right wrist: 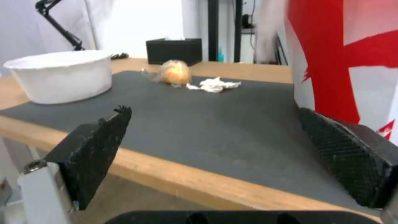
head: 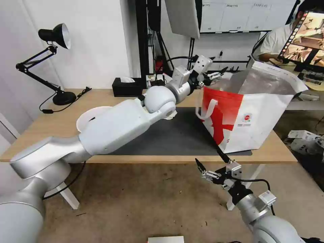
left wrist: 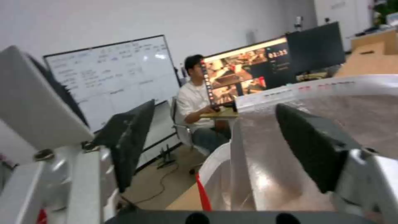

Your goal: Pick up the trash from the table and place it into the takeout bag.

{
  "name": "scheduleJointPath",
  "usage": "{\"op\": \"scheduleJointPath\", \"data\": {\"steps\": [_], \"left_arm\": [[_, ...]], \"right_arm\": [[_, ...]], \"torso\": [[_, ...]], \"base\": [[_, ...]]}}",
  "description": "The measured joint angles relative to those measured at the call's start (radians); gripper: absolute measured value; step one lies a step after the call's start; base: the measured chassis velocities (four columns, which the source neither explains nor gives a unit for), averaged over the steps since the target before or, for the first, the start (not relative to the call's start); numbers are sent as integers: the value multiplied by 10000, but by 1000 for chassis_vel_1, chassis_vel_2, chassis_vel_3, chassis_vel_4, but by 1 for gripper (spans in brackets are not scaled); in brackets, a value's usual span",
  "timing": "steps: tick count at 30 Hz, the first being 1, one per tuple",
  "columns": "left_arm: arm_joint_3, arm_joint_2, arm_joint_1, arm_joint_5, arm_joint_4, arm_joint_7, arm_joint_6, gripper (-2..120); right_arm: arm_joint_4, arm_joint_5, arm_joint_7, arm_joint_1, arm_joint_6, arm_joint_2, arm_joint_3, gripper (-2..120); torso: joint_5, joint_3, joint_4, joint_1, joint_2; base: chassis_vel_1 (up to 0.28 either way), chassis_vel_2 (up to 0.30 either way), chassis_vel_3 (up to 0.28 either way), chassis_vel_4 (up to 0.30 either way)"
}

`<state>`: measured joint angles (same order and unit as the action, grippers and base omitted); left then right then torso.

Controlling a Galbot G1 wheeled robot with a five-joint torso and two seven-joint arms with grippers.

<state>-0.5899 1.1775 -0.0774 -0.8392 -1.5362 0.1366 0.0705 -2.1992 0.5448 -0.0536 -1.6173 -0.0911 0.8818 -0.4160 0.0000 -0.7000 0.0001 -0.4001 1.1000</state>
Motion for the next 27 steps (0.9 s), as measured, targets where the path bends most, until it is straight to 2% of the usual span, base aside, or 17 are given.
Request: {"op": "scheduleJointPath", "data": {"steps": [1, 2, 3, 5, 6, 9, 10, 11, 14, 15, 18, 19, 20, 22, 23, 26, 27], "left_arm": [[65, -72, 86, -48, -84, 59, 0, 88], [361, -424, 519, -174, -435, 282, 6, 95], [361, -424, 519, -174, -435, 282, 6, 95], [842, -1102, 1462, -234, -1124, 522, 79, 99], [842, -1102, 1462, -234, -1124, 522, 79, 99], [2252, -2303, 3355, -134, -2438, 746, 221, 100], [2832, -2542, 4034, -20, -2824, 746, 252, 100], [2832, -2542, 4034, -20, -2824, 746, 252, 100], [4686, -3184, 6478, 489, -4041, 714, 311, 100], [4686, -3184, 6478, 489, -4041, 714, 311, 100], [6424, -3557, 8696, 974, -5005, 650, 366, 100], [6424, -3557, 8696, 974, -5005, 650, 366, 100], [7015, -3643, 9673, 1262, -5321, 613, 306, 100], [8035, -3641, 11430, 1883, -5809, 419, 45, 100], [8035, -3641, 11430, 1883, -5809, 419, 45, 100], [9234, -3279, 13400, 2733, -6264, 264, -345, 100], [9234, -3279, 13400, 2733, -6264, 264, -345, 100]], "right_arm": [[-22, 2, -20, -18, 1, 14, -20, 100], [-101, 15, -98, -75, -5, 59, -90, 100], [-101, 15, -98, -75, -5, 59, -90, 100], [-159, 26, -198, -77, -15, 71, -93, 100], [-159, 26, -198, -77, -15, 71, -93, 100], [-206, 39, -387, -39, -22, 12, -76, 100], [-227, 41, -423, -37, -25, -22, -80, 100], [-227, 41, -423, -37, -25, -22, -80, 100], [-238, 44, -466, -55, -30, -64, -69, 100], [-238, 44, -466, -55, -30, -64, -69, 100], [-245, 38, -487, -17, -30, -87, 61, 100], [-245, 38, -487, -17, -30, -87, 61, 100], [-250, 26, -489, -34, -30, -79, 95, 100], [-256, -34, -490, -116, -33, 31, 124, 100], [-256, -34, -490, -116, -33, 31, 124, 100], [-226, -272, -515, -340, -186, 354, 109, 100], [-226, -272, -515, -340, -186, 354, 109, 100]], "torso": [[-1, 0, 0, 0, 0], [0, 1, -6, 0, 0], [0, 1, -6, 0, 0], [-4, 1, -5, 0, 0], [-4, 1, -5, 0, 0], [-3, 0, 6, 1, 0], [-6, 1, 8, 1, 1], [-6, 1, 8, 1, 1], [-6, 1, 0, 2, 1], [-6, 1, 0, 2, 1], [0, 2, -3, 2, 1], [0, 2, -3, 2, 1], [-3, 1, 4, 3, 1], [-5, 2, 0, 4, 2], [-5, 2, 0, 4, 2], [2, 2, -6, 3, 2], [2, 2, -6, 3, 2]], "base": [[0, 0, 0, 0], [0, 0, 0, 0], [0, 0, 0, 0], [0, 0, 0, 0], [0, 0, 0, 0], [0, 0, 0, 0], [0, 0, 0, 0], [0, 0, 0, 0], [0, 0, 0, 0], [0, 0, 0, 0], [0, 0, 0, 0], [0, 0, 0, 0], [0, 0, 0, 0], [0, 0, 0, 0], [0, 0, 0, 0], [0, 0, 0, 0], [0, 0, 0, 0]]}}
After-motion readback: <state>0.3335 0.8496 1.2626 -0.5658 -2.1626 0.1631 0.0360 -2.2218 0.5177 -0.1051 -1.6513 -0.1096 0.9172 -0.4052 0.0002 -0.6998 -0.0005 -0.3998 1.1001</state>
